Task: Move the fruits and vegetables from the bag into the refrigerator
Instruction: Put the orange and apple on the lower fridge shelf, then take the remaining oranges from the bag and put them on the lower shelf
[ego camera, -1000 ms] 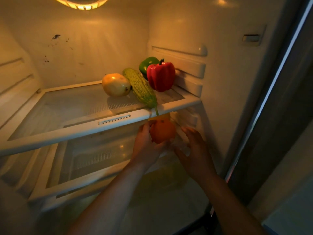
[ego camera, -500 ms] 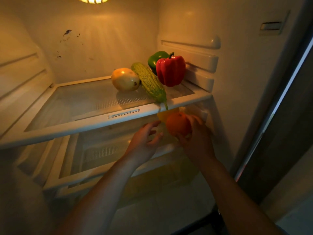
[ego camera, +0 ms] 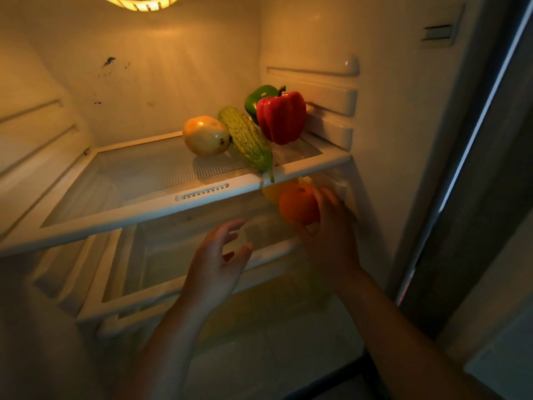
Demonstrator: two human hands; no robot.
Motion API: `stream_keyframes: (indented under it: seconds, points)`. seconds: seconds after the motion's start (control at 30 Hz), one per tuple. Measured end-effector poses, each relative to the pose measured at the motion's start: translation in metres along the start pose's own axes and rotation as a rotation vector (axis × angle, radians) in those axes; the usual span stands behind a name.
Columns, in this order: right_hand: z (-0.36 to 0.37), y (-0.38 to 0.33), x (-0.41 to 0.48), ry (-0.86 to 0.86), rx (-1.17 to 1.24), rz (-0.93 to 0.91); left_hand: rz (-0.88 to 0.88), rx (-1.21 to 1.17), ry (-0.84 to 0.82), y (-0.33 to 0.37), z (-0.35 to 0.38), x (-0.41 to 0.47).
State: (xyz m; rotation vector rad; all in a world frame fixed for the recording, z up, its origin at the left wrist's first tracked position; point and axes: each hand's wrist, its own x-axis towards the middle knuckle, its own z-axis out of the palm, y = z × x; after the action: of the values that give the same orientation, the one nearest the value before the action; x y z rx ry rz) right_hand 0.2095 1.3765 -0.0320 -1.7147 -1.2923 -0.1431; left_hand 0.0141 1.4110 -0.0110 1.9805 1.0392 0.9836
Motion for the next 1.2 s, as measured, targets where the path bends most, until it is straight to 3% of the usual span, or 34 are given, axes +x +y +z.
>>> stream_keyframes:
  seconds: [0.07,0.13,0.23,0.33,0.4,0.67,0.87,1.2]
  points:
    - [-0.002,-0.003,-0.013,0.045,-0.035,-0.025,-0.025,-0.052,0.075,0.0,-0.004,-0.011]
    - [-0.008,-0.01,-0.034,-0.002,0.08,0.015,-0.035,-0.08,0.142,-0.001,-0.006,-0.025]
    - [-0.013,-0.013,-0.072,-0.195,0.192,-0.001,-0.06,-0.112,0.16,-0.001,-0.006,-0.051]
    - [-0.017,-0.008,-0.111,-0.429,0.088,-0.02,-0.082,-0.09,0.119,-0.001,-0.005,-0.085]
    - [-0.03,-0.011,-0.131,-0.464,0.049,0.011,-0.097,-0.08,0.074,-0.002,-0.006,-0.111]
    - [-0.105,-0.055,-0.241,-0.458,-0.056,0.188,-0.04,0.123,-0.294,-0.013,-0.02,-0.224]
    - [-0.174,-0.091,-0.362,-0.412,-0.213,0.295,0.001,0.01,-0.479,-0.009,-0.009,-0.321]
    - [-0.292,-0.116,-0.531,-0.408,-0.344,0.696,0.245,0.119,-0.974,0.038,0.045,-0.439]
